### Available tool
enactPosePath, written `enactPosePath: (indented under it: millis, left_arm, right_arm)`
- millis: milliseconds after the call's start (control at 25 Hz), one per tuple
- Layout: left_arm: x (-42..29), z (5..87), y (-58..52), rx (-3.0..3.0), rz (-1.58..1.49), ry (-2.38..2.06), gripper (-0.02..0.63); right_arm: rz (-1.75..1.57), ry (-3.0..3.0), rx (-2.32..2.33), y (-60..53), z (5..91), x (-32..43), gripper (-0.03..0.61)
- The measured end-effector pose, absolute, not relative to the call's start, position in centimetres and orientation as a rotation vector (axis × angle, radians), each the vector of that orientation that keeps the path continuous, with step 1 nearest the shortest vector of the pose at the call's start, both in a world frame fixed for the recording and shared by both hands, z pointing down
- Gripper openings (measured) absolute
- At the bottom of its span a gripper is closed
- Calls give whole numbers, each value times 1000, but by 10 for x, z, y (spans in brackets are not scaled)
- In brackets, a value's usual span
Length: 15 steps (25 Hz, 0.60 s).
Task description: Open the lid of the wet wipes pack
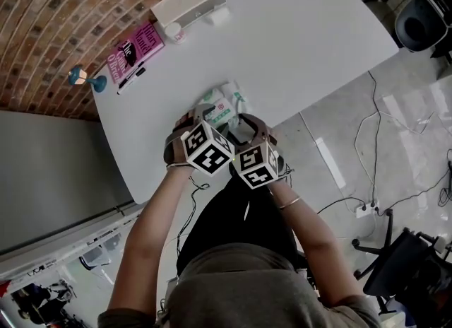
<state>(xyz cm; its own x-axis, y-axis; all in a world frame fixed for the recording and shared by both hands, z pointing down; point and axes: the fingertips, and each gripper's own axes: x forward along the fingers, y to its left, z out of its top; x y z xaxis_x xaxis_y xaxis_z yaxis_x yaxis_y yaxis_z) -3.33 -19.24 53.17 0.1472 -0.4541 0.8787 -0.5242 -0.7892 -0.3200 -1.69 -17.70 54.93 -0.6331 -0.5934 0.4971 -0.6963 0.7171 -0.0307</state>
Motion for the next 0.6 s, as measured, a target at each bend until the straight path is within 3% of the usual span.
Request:
enactPosePath:
  millis: [600]
  left_arm:
    - [-29,539,-187,2303,1895,-982,178]
  right_arm:
    - [285,-2425,1003,-176,555,-18,236]
